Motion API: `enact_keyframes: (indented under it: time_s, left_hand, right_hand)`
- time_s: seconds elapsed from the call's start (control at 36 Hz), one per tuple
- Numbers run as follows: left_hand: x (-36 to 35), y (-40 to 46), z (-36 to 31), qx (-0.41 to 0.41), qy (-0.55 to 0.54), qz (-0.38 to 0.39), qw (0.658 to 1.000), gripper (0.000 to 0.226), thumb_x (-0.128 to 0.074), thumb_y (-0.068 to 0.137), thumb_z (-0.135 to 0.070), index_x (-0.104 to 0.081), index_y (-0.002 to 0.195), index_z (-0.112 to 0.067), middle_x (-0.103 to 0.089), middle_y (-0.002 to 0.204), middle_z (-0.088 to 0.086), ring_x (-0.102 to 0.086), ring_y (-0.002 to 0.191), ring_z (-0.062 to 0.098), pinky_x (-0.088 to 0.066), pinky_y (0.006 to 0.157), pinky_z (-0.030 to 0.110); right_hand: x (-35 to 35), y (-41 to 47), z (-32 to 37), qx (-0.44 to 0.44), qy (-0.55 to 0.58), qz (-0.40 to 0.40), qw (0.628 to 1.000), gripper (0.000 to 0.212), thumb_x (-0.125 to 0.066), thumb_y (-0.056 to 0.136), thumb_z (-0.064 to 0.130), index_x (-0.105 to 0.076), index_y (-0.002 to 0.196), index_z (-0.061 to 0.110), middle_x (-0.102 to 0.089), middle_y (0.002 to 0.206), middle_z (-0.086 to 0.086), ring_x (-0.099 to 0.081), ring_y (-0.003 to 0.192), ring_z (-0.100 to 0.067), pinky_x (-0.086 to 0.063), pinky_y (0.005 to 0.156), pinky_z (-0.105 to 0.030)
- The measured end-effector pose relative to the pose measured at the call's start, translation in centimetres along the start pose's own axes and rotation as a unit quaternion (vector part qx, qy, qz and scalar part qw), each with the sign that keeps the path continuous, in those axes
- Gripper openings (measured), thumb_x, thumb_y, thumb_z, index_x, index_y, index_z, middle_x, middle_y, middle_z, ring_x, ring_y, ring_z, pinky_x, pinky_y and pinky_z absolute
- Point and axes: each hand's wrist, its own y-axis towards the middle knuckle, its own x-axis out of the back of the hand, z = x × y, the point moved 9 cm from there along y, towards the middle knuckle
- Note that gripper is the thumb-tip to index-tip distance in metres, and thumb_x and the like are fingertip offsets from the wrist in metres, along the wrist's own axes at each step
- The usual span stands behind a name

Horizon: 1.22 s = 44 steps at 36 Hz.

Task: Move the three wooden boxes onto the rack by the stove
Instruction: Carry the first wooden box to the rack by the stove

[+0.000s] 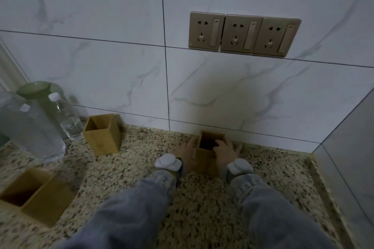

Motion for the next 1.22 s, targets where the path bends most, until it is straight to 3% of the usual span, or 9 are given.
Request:
enact_keyframes:
  time_s: [0.14,0.28,0.42,0.58,0.72,0.81,0.92,1.08,1.22]
  left_hand:
    - [-0.5,-0.3,-0.7,0.001,-0.034,0.02,0.999,0.076,-0.048,0.098,-0.033,0.001,0.153,-0.015,-0.015,0.162,0.009,-0.03,0.145,0.027,-0.031,0.115,0.038]
    - [0.1,-0.3,-1.4,-0.017,-0.052,0.003,0.998,0.082,-0.051,0.095,-0.035,0.006,0.153,-0.025,-0.023,0.159,0.013,-0.05,0.13,0.034,-0.046,0.101,0.041]
    - [0.4,-0.3,-2.3,-0.051,-0.043,-0.004,0.998,0.08,-0.049,0.094,-0.026,0.006,0.149,-0.04,-0.023,0.158,0.012,-0.05,0.128,0.038,-0.048,0.103,0.048]
    - [0.2,-0.3,-4.0,-0.059,0.02,0.05,0.997,0.082,-0.061,0.087,-0.009,-0.013,0.15,-0.031,-0.017,0.16,0.007,-0.038,0.139,0.035,-0.043,0.11,0.046]
    - [0.3,-1.2,-6.2,-0.084,0.014,0.068,0.994,0.042,-0.048,0.097,-0.02,-0.036,0.136,-0.01,-0.038,0.145,0.019,-0.046,0.127,0.037,-0.042,0.108,0.044]
    - [1.0,-2.4,-7.3,-0.103,0.004,0.04,0.994,0.033,-0.044,0.1,-0.017,-0.044,0.131,-0.008,-0.048,0.139,0.021,-0.05,0.123,0.035,-0.043,0.105,0.04]
    - [0.7,-4.5,-10.0,-0.14,0.017,0.085,0.986,0.042,-0.037,0.103,-0.021,-0.032,0.142,-0.006,-0.035,0.149,0.021,-0.042,0.133,0.035,-0.036,0.113,0.041]
    - [0.6,-9.4,-14.6,-0.235,0.044,0.069,0.969,0.044,-0.034,0.104,-0.027,-0.033,0.14,-0.003,-0.035,0.149,0.021,-0.041,0.134,0.033,-0.036,0.111,0.039]
    - [-0.5,-13.0,-18.5,-0.291,0.053,0.065,0.953,0.036,-0.043,0.101,-0.021,-0.043,0.132,-0.003,-0.05,0.137,0.02,-0.052,0.122,0.033,-0.042,0.102,0.039]
  right_hand:
    - [-0.1,0.2,-0.6,-0.023,0.026,-0.03,0.999,0.036,-0.036,0.1,0.016,-0.058,0.128,0.024,-0.022,0.16,0.007,-0.002,0.15,-0.031,0.004,0.118,-0.062]
    - [-0.5,0.8,-1.0,-0.029,0.039,-0.016,0.999,0.037,-0.036,0.1,0.015,-0.054,0.132,0.024,-0.028,0.158,0.007,-0.013,0.148,-0.031,-0.005,0.121,-0.057]
    - [-0.6,0.5,-1.0,0.002,0.052,-0.009,0.999,0.034,-0.044,0.097,0.019,-0.053,0.13,0.018,-0.043,0.148,-0.003,-0.04,0.132,-0.032,-0.028,0.115,-0.044]
    - [0.7,-1.2,-1.2,0.016,0.065,-0.016,0.998,0.039,-0.043,0.098,0.022,-0.048,0.136,0.013,-0.044,0.147,-0.008,-0.042,0.132,-0.03,-0.03,0.114,-0.035]
    - [2.0,-4.3,-2.4,-0.025,0.108,-0.06,0.992,0.035,-0.047,0.097,0.018,-0.055,0.131,0.013,-0.032,0.154,-0.007,-0.032,0.138,-0.032,-0.027,0.117,-0.037]
    - [3.4,-7.1,-4.2,-0.124,0.267,-0.148,0.944,0.046,-0.049,0.094,0.015,-0.045,0.14,0.016,-0.039,0.147,-0.014,-0.037,0.133,-0.032,-0.034,0.112,-0.037]
    - [3.5,-10.8,-5.9,-0.188,0.428,-0.214,0.858,0.065,-0.053,0.09,0.011,-0.029,0.15,0.02,-0.032,0.153,-0.013,-0.037,0.135,-0.031,-0.035,0.111,-0.035]
    - [3.1,-17.7,-8.6,-0.248,0.459,-0.246,0.817,0.069,-0.047,0.094,0.017,-0.014,0.153,0.026,-0.017,0.161,-0.006,-0.022,0.146,-0.028,-0.024,0.116,-0.033]
    - [2.2,-23.2,-11.5,-0.292,0.472,-0.261,0.79,0.066,-0.045,0.094,0.013,-0.016,0.153,0.02,-0.026,0.158,-0.01,-0.033,0.141,-0.031,-0.035,0.113,-0.036]
